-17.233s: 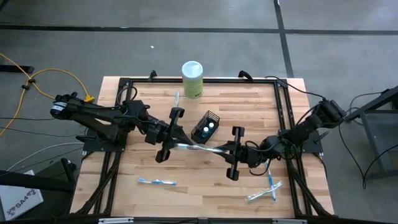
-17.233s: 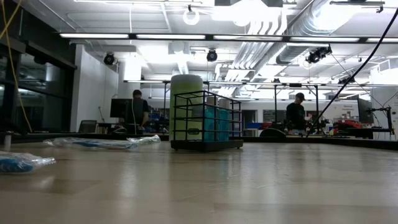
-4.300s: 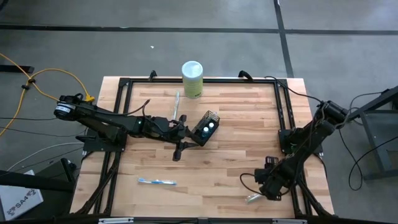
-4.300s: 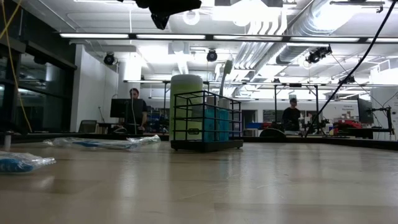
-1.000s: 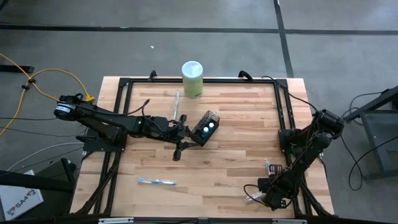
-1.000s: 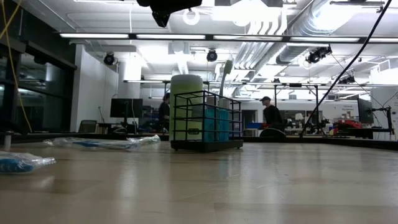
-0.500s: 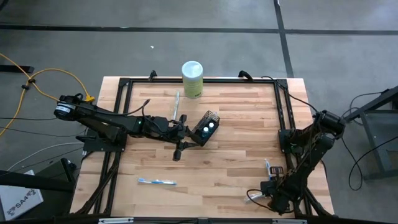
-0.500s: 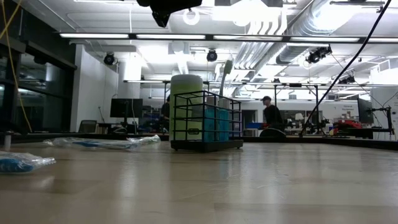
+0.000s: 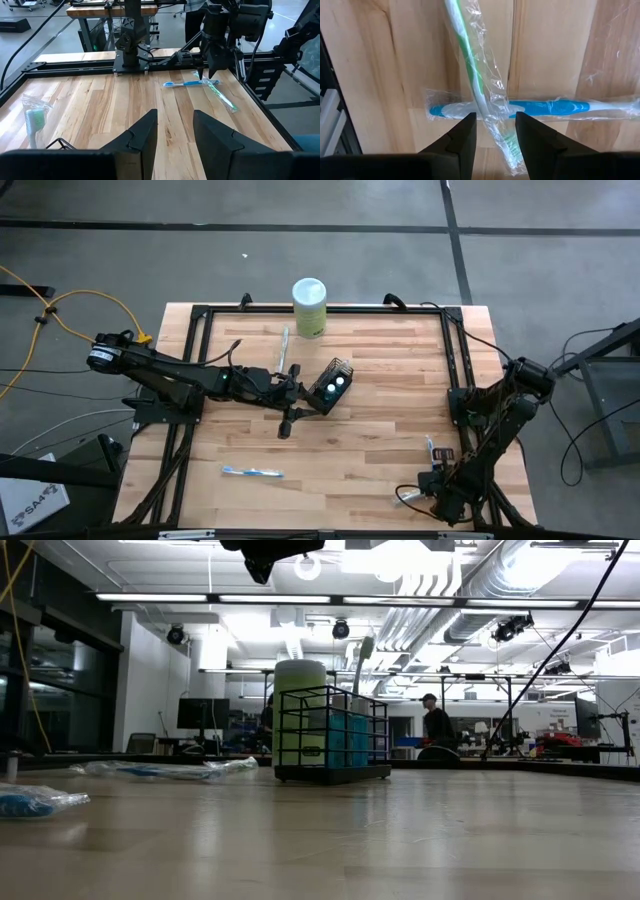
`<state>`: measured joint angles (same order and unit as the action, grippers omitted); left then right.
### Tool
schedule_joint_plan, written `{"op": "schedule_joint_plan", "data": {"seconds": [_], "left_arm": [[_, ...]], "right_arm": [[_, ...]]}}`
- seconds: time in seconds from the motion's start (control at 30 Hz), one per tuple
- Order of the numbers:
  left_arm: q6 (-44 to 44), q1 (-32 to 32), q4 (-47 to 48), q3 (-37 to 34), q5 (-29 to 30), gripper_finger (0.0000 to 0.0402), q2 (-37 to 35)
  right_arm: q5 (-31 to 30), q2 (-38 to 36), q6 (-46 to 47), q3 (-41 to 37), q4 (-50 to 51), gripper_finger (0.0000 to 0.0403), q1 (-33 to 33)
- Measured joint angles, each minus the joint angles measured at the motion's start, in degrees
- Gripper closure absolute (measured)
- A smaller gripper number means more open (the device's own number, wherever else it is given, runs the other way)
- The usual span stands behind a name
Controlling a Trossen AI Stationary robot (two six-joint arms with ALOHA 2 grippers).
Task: Pick & Place toothbrushing station
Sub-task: Put the bottom right green toothbrush into the right section of the black wire organizer
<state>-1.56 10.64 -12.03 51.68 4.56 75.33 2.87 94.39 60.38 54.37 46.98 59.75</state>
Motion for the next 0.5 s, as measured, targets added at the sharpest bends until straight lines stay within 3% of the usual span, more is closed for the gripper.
{"op": "schedule_joint_plan", "data": {"seconds": [0.5], "left_arm": [[0.0, 0.0, 0.0, 0.0, 0.0, 0.0281, 0.0]], "right_arm": [[1.4, 0.4, 2.9, 0.0, 0.1, 0.0283, 0.0]]}}
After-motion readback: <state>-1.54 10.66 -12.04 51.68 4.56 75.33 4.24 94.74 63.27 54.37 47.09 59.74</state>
